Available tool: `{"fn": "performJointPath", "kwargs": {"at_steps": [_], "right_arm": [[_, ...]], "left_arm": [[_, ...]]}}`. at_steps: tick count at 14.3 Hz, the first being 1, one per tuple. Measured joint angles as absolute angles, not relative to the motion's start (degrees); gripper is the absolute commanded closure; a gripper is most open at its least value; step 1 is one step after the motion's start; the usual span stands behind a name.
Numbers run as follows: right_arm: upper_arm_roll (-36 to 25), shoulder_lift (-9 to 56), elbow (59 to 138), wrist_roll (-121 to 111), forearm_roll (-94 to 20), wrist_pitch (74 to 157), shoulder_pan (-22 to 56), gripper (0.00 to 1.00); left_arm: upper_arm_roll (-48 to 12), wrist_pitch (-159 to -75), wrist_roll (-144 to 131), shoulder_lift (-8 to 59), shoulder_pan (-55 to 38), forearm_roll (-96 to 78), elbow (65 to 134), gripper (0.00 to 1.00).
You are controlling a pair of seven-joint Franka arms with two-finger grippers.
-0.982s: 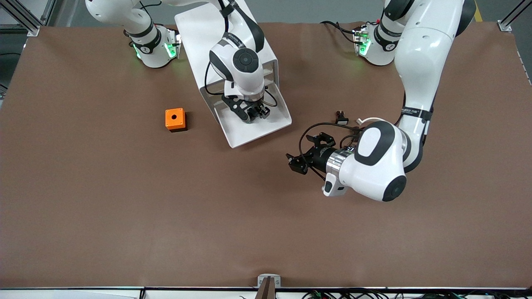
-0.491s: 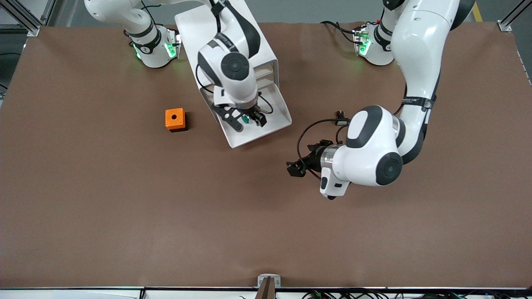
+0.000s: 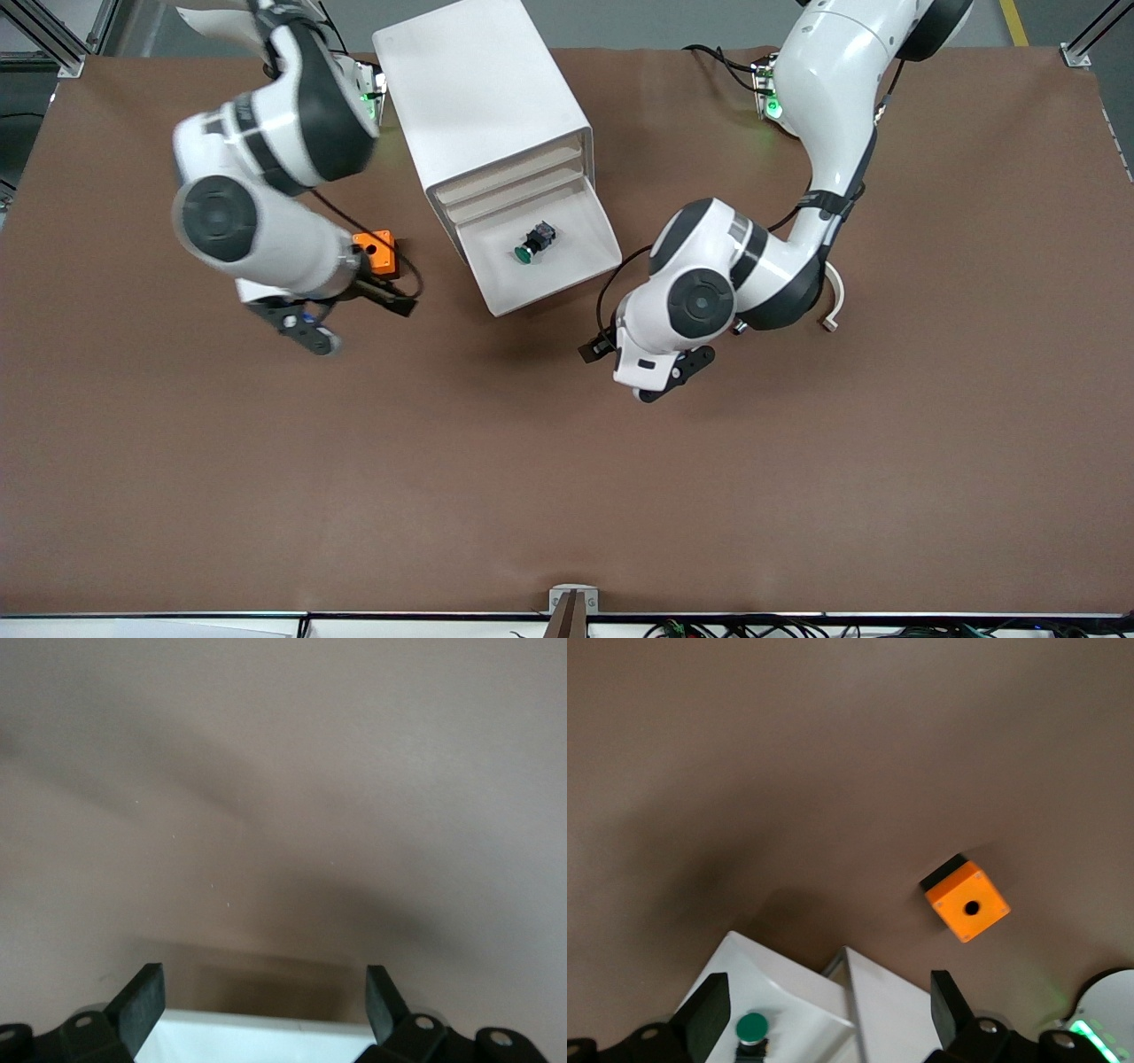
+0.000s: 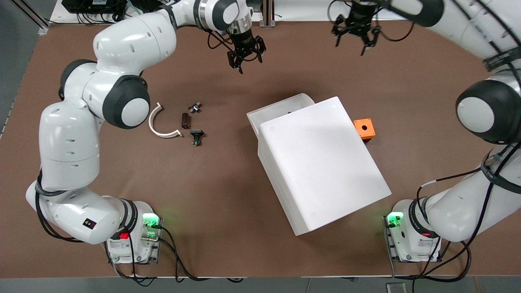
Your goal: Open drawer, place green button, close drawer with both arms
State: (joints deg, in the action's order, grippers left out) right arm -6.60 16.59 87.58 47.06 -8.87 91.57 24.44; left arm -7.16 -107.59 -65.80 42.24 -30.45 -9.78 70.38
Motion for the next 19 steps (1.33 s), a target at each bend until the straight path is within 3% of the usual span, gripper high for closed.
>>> {"fn": "performJointPath", "kwargs": {"at_steps": [8, 12, 19], "right_arm": [[-6.6, 9.9, 87.5, 23.8, -4.4, 82.1, 9.9, 0.00], [-6.6, 8.7, 87.5, 8.5, -1.7, 80.0, 3.6, 0.00], [-6.2, 8.7, 85.0, 1.3, -0.4, 80.1, 0.6, 0.00]], "left_arm": [[-7.2, -119.2, -72.4, 42.3, -36.7, -0.5, 79.7, 0.00], [-7.2, -120.8, -72.7, 42.3, -40.4, 0.1, 80.7, 0.00], [-7.1, -123.3, -68.9, 43.6, -41.6, 3.4, 81.2, 0.00]]}}
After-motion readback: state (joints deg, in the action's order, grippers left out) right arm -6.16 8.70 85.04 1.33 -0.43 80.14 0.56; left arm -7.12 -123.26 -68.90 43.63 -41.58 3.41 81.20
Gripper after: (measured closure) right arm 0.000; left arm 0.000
